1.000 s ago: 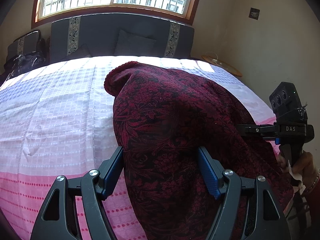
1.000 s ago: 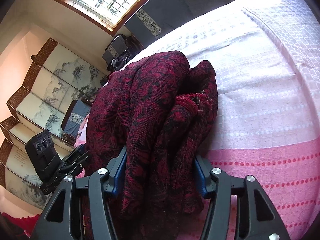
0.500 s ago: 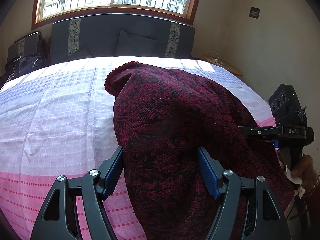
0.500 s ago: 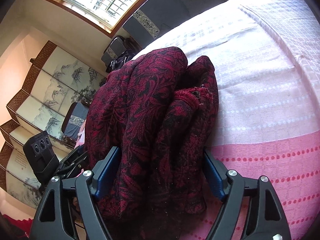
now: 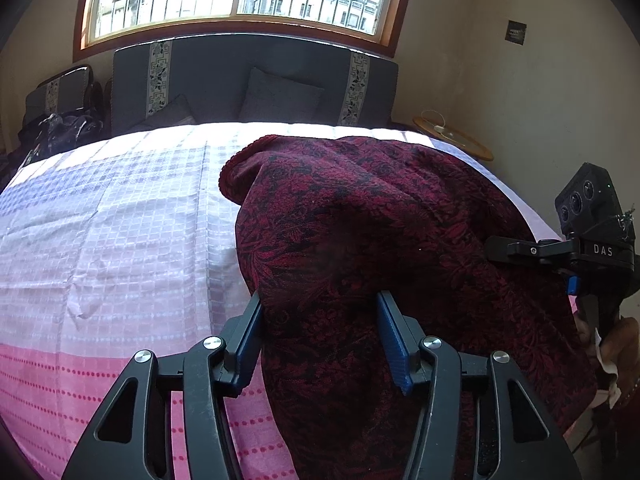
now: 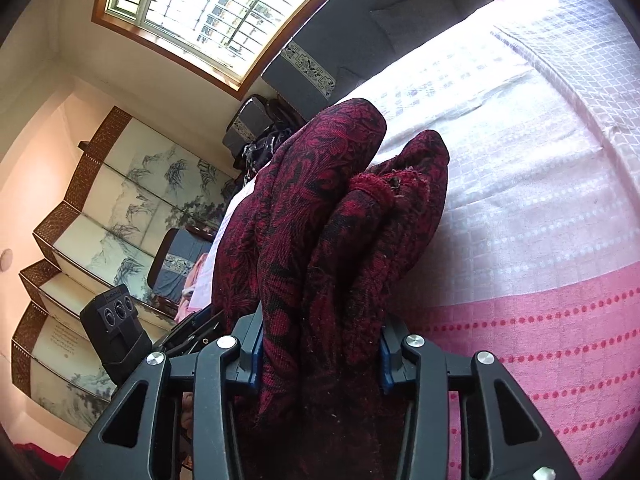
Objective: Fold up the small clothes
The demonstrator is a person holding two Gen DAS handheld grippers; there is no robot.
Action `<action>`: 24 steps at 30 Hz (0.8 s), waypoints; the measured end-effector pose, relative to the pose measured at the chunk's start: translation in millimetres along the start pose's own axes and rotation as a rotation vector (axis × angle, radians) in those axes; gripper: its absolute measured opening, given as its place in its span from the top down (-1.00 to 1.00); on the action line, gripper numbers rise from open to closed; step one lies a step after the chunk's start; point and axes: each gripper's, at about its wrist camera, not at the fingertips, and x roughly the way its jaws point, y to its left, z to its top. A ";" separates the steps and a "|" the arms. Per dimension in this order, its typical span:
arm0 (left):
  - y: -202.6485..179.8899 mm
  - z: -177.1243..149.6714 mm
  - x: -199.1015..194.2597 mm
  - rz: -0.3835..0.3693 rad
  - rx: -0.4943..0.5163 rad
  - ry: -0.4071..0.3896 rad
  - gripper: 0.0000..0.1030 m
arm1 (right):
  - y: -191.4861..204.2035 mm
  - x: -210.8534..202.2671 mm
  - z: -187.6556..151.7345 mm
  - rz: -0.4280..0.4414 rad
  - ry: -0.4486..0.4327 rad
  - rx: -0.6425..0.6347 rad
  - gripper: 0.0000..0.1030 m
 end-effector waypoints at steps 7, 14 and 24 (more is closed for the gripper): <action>27.9 19.2 -9.7 0.066 -0.030 -0.032 0.30 | 23.8 21.4 14.4 0.049 -0.012 -0.017 0.25; 57.4 52.2 -16.2 0.061 -0.082 -0.068 0.84 | 55.3 60.2 43.3 0.086 -0.020 -0.065 0.28; 145.5 22.4 5.6 -0.162 -0.314 0.171 0.45 | 30.8 55.6 29.8 0.020 0.010 -0.054 0.28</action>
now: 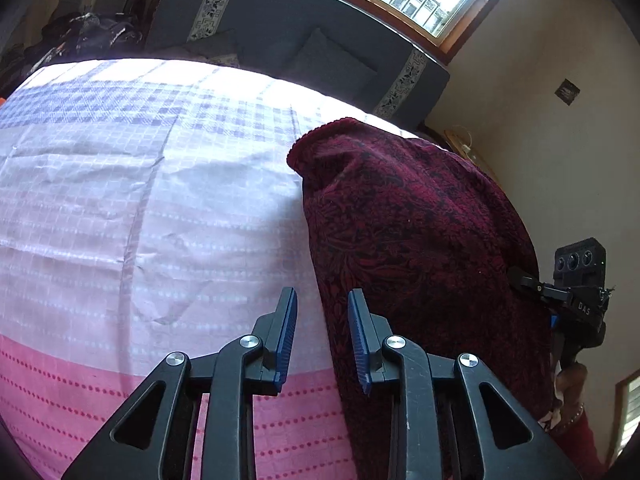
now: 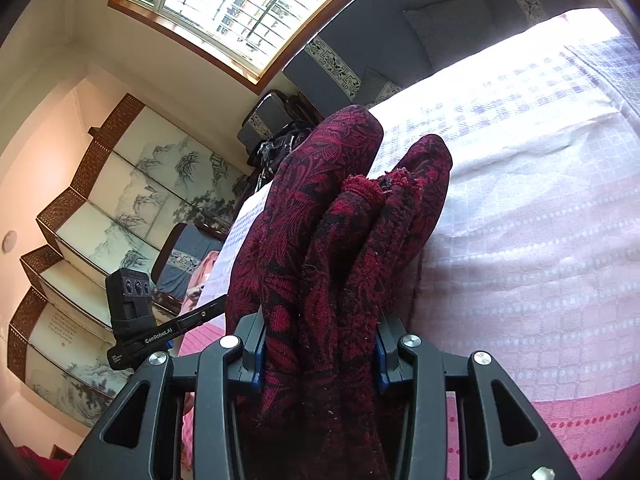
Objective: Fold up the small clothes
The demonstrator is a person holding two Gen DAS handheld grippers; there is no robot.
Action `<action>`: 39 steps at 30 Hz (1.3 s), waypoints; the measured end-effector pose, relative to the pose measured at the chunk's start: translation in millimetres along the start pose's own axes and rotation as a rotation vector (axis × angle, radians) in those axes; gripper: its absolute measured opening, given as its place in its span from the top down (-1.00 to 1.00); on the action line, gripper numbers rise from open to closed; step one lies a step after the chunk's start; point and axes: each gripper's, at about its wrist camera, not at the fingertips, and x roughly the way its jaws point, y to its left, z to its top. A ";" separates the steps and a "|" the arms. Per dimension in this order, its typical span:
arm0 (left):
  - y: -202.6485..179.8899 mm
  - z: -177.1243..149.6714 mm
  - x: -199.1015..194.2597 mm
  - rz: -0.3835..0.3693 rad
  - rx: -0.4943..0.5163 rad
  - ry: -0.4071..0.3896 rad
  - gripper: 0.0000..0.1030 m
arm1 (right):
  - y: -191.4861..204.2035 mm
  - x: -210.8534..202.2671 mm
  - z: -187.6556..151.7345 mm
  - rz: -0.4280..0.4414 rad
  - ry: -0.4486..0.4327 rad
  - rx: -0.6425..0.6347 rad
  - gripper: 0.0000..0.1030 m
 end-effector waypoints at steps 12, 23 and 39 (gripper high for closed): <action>50.5 7.3 11.2 -0.393 -0.170 0.006 -0.42 | -26.6 1.3 -7.1 0.034 0.017 0.057 0.27; 8.8 5.9 58.8 -0.426 -0.068 0.128 -0.38 | -29.7 5.7 -7.2 0.049 0.031 0.069 0.23; -74.8 53.3 -0.5 -0.020 0.238 -0.161 -0.01 | 9.2 26.5 40.0 0.076 -0.041 0.029 0.31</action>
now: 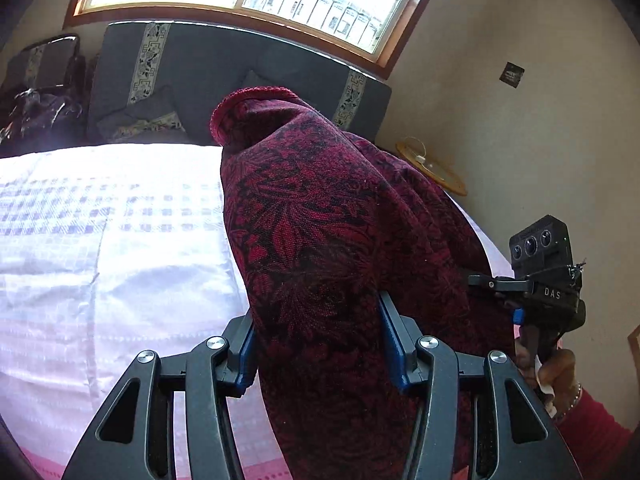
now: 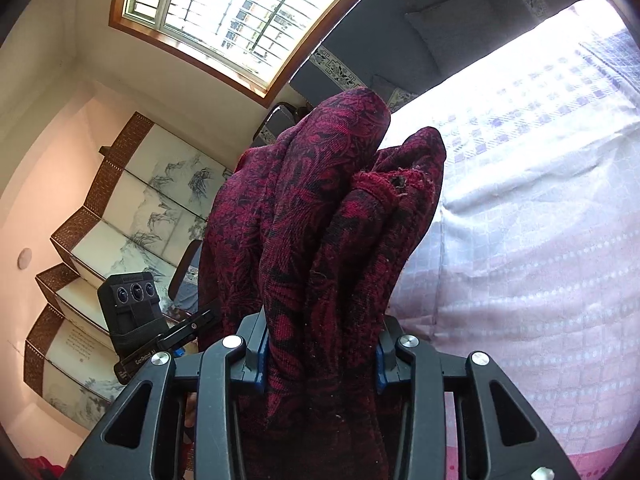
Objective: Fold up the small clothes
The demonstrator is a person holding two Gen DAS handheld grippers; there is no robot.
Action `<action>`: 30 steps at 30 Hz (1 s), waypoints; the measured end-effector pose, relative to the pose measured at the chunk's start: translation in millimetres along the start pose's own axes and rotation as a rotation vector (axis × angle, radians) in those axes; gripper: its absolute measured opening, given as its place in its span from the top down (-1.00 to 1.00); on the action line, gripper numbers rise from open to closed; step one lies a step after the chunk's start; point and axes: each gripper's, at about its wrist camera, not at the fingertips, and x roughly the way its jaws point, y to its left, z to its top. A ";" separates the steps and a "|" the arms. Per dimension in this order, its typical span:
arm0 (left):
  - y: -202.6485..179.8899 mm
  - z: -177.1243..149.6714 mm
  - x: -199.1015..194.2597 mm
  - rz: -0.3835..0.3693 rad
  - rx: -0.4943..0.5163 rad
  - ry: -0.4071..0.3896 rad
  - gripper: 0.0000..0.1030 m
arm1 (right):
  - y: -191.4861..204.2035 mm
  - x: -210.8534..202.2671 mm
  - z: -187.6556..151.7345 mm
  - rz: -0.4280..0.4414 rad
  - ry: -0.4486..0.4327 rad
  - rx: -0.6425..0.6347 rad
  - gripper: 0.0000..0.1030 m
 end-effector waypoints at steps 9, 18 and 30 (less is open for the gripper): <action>43.9 40.5 25.8 0.165 0.072 -0.054 -0.01 | 3.5 60.6 54.1 -0.015 -0.003 -0.020 0.31; 97.2 27.4 68.2 0.250 0.052 -0.034 -0.01 | -24.8 116.5 61.5 -0.115 0.032 -0.007 0.32; 75.3 2.8 60.3 0.432 0.154 -0.143 -0.23 | 9.2 108.7 46.2 -0.299 -0.023 -0.128 0.06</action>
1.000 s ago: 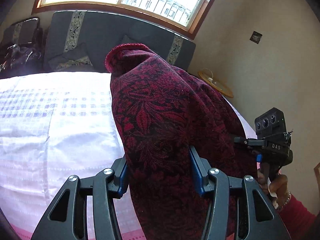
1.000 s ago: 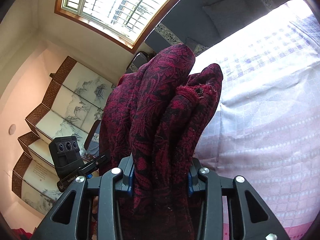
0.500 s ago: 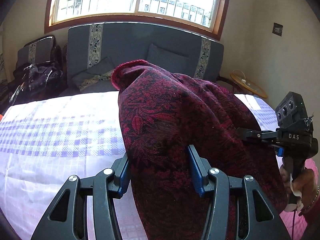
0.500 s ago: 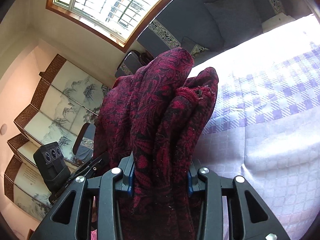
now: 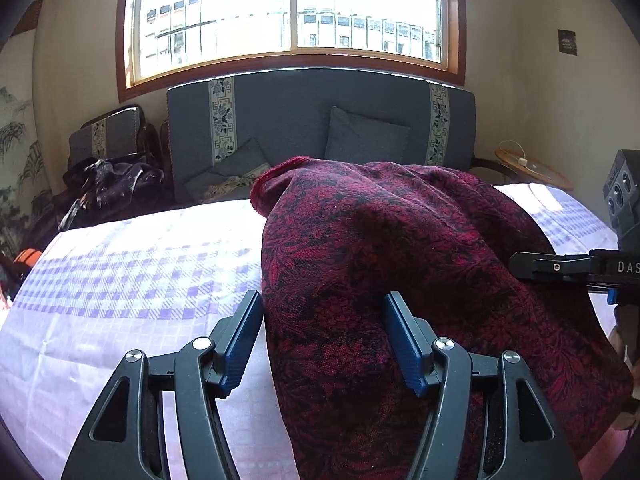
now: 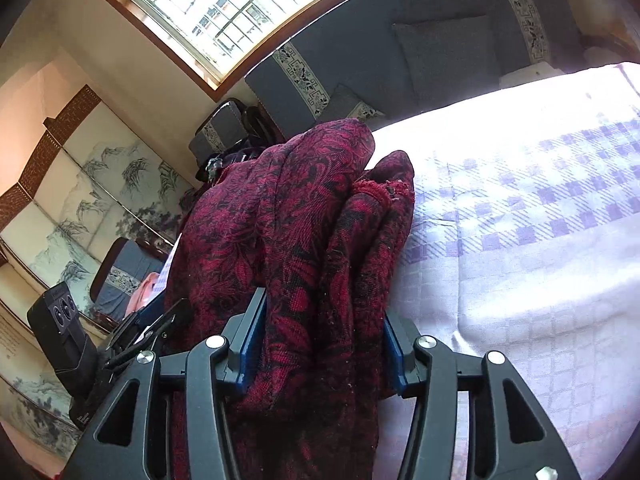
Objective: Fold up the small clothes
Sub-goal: 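Lower the bundle onto the bed and open both grippers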
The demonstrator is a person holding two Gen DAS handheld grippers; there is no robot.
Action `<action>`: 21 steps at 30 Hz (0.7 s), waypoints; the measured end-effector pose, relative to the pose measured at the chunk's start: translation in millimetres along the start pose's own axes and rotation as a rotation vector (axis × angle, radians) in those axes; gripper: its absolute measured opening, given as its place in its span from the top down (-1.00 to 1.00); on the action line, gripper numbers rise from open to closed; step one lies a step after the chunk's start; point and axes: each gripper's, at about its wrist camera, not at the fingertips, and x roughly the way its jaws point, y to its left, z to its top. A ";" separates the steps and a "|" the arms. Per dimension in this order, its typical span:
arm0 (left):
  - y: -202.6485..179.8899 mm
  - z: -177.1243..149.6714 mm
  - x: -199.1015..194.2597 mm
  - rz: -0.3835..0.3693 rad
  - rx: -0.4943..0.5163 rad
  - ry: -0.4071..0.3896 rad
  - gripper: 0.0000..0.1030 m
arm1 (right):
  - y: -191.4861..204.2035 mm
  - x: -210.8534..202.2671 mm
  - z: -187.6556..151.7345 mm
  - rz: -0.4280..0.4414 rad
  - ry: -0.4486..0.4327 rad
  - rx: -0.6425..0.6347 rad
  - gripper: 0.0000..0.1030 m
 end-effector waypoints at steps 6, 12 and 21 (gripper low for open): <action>-14.2 -6.8 -30.7 0.064 0.025 -0.031 -0.23 | 31.3 -38.3 -27.9 -0.077 -0.037 -0.069 0.00; -31.9 -18.4 -79.4 0.093 0.032 -0.065 -0.40 | 64.7 -80.7 -59.8 -0.104 -0.060 -0.106 -0.26; -60.6 -40.0 -188.6 0.135 -0.016 -0.175 -0.95 | 115.6 -151.4 -127.6 -0.157 -0.144 -0.147 -0.64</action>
